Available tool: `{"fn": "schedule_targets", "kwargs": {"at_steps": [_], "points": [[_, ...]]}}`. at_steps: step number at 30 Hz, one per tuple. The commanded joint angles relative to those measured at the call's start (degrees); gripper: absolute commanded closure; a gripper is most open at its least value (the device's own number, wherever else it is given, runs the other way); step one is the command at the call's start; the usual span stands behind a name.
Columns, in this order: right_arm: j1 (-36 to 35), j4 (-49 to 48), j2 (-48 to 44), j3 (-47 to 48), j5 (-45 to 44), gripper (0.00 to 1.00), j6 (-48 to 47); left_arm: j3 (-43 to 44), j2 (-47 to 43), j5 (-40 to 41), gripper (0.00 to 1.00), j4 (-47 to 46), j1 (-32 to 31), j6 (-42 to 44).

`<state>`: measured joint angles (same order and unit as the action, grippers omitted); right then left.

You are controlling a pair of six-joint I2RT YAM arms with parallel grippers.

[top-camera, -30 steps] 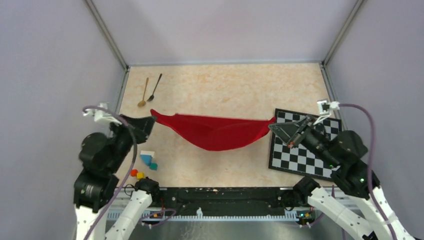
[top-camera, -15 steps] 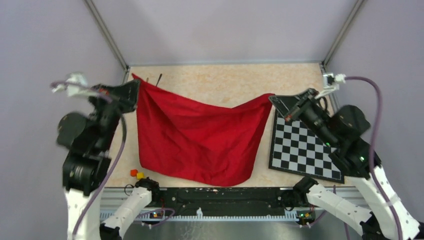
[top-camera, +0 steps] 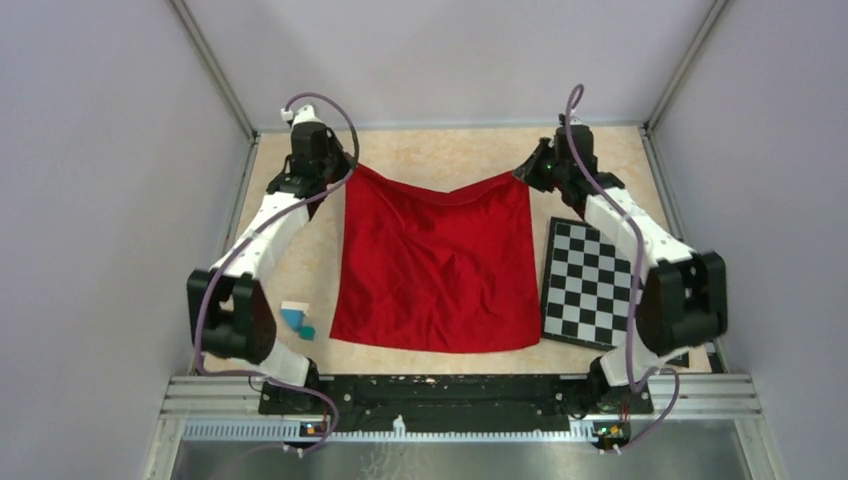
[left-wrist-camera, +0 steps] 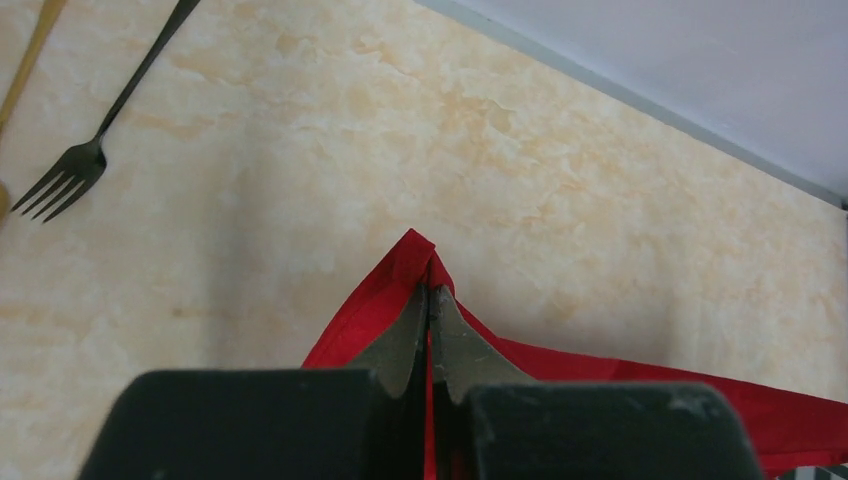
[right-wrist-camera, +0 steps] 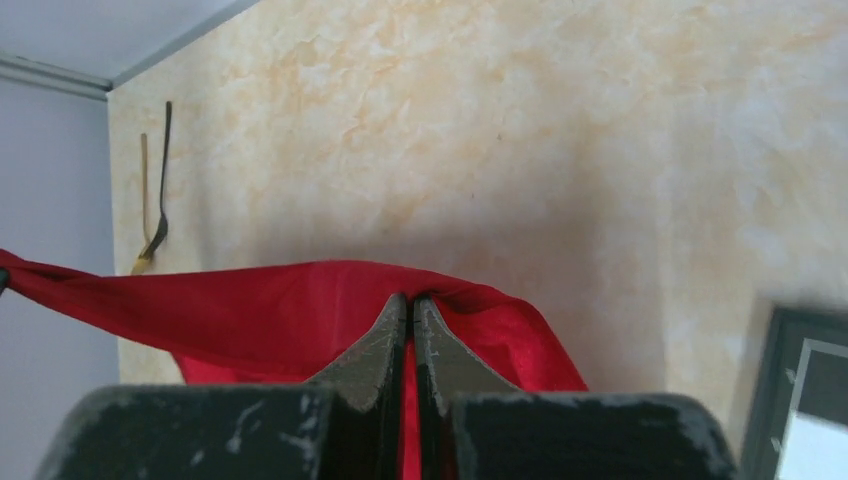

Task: Fold the napkin into a case and place the utensils inside
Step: Flatten the napkin at the center of the board, then fold and flatten the napkin at the center of the board.

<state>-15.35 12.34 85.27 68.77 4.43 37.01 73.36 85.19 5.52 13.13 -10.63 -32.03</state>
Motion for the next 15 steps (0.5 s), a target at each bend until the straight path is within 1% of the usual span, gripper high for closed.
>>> {"fn": "schedule_targets", "kwargs": {"at_steps": [1,2,5,7,9,11,15], "points": [[2.6,-8.8,12.4,8.2,7.1,1.00,-1.8,1.3,10.2,-4.9,1.00,-13.6,3.2,-0.5],[3.0,-9.7,15.0,9.2,8.6,1.00,-2.0,2.2,13.0,-8.2,1.00,-15.3,4.0,-0.3],[3.8,-8.4,22.2,13.7,11.3,1.00,-2.8,6.8,20.6,-14.2,1.00,-13.5,5.9,-1.1],[4.3,-7.1,26.3,16.6,13.6,1.00,-3.3,8.6,22.5,-16.0,1.00,-13.4,6.6,-0.5],[4.7,-4.8,29.1,18.7,16.2,1.00,-3.4,9.2,23.1,-16.6,1.00,-10.9,7.2,-0.4],[4.8,-3.1,29.1,19.0,17.7,1.00,-3.4,9.2,22.5,-17.1,1.00,-8.0,7.8,-0.9],[4.8,0.9,23.5,15.2,19.6,1.00,-3.6,6.3,18.4,-18.2,1.00,-0.7,8.5,-0.2]]}}
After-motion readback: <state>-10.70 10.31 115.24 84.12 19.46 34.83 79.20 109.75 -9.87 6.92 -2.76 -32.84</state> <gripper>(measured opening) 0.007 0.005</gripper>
